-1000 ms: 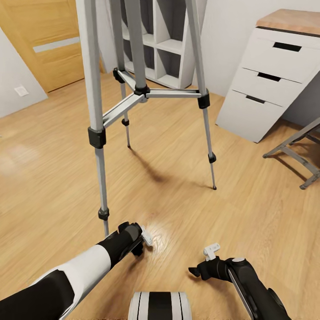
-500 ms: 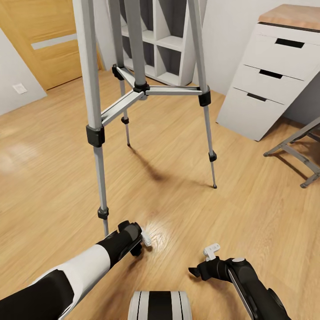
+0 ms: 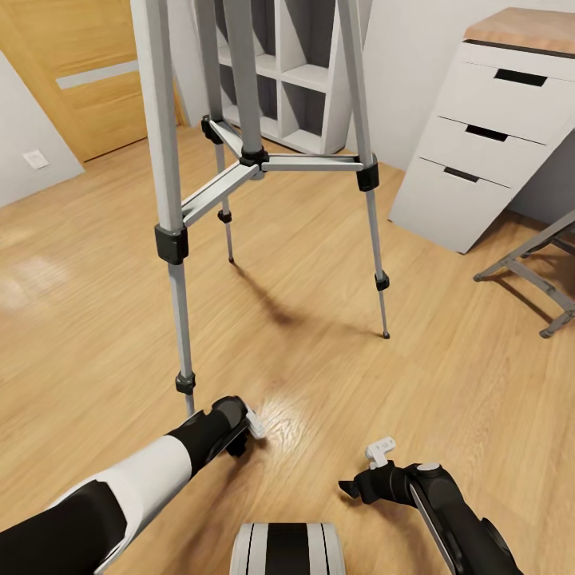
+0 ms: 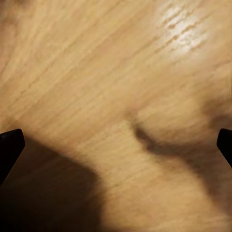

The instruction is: Attach the digital camera to the camera tripod in the bedroom.

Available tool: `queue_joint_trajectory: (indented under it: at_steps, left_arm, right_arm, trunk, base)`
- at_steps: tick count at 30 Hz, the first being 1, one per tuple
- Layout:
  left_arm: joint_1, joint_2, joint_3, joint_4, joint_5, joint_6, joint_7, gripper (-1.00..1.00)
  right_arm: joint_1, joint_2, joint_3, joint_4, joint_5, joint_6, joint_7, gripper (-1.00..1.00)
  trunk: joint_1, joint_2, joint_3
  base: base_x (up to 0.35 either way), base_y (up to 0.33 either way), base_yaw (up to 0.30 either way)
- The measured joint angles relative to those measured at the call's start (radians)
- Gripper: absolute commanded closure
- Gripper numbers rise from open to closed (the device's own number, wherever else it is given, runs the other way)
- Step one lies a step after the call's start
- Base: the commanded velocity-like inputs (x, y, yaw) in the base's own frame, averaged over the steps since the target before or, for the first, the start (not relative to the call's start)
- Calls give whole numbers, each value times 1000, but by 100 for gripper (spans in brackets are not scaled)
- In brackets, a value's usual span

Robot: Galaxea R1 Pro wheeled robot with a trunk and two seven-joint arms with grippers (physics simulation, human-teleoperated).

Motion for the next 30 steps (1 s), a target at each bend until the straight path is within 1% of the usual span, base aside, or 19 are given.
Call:
queue_joint_trajectory:
  at_steps: [4, 10, 30]
  left_arm:
    - [-2, 8, 1, 0, 0, 0, 0, -100]
    - [-7, 13, 3, -1, 0, 0, 1, -100]
    - [-29, 16, 2, -3, 0, -2, 1, -100]
  right_arm:
    - [1, 1, 0, 0, 0, 0, 0, -100]
    - [0, 0, 0, 0, 0, 0, 1, -100]
    - [0, 1, 0, 0, 0, 0, 0, -100]
  trunk:
    - [0, 0, 0]
    - [0, 0, 0]
    - [0, 0, 0]
  base:
    - [0, 0, 0]
    - [0, 0, 0]
    - [0, 0, 0]
